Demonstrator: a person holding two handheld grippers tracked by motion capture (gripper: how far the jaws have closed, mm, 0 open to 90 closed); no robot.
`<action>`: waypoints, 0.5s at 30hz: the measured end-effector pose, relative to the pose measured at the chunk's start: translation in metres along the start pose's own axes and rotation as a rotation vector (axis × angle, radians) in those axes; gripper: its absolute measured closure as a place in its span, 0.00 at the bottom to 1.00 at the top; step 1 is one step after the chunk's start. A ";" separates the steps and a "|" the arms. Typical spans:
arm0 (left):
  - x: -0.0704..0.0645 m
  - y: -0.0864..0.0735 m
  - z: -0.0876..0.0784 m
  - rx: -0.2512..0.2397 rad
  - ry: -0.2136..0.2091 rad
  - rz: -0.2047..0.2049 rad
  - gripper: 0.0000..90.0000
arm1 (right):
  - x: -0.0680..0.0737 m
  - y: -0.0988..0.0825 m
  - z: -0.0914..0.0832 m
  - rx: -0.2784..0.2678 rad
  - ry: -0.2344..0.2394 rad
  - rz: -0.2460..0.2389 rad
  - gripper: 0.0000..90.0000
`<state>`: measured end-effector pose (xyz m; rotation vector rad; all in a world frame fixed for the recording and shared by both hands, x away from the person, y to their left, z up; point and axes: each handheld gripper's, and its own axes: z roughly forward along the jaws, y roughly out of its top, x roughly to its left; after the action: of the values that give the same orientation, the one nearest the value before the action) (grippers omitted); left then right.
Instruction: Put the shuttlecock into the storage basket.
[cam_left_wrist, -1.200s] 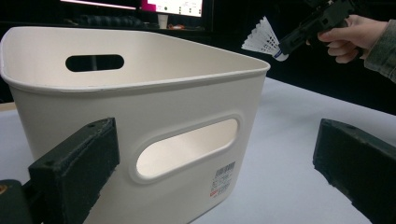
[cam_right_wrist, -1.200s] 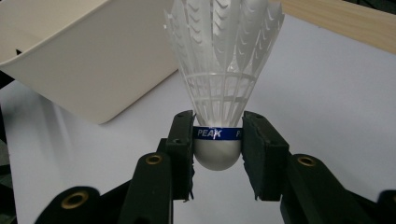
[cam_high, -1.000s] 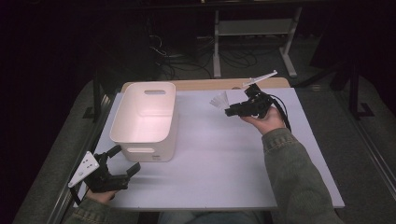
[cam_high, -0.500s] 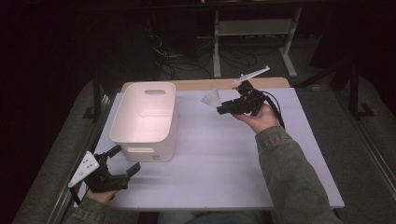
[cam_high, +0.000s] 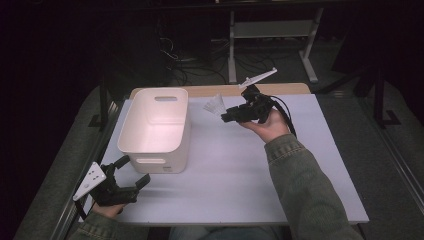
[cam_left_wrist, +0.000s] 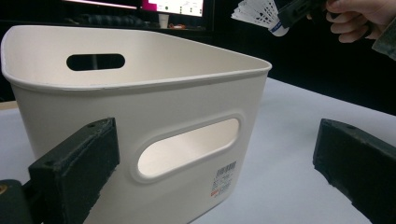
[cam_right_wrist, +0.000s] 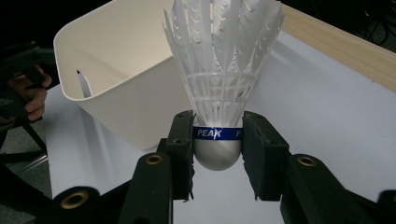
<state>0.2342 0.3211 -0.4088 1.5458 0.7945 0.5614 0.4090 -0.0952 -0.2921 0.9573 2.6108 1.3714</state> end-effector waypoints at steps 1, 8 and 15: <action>0.000 0.000 0.000 -0.002 0.001 -0.001 0.00 | 0.000 0.001 0.000 -0.004 0.002 0.001 0.71; 0.000 0.000 0.000 0.001 0.001 0.003 0.00 | 0.004 0.006 0.002 -0.009 0.002 0.005 0.71; 0.000 0.000 0.000 0.006 0.005 0.003 0.00 | 0.011 0.012 0.005 -0.012 0.015 -0.004 0.71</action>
<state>0.2340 0.3213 -0.4087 1.5519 0.7980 0.5655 0.4081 -0.0806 -0.2838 0.9430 2.6107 1.3965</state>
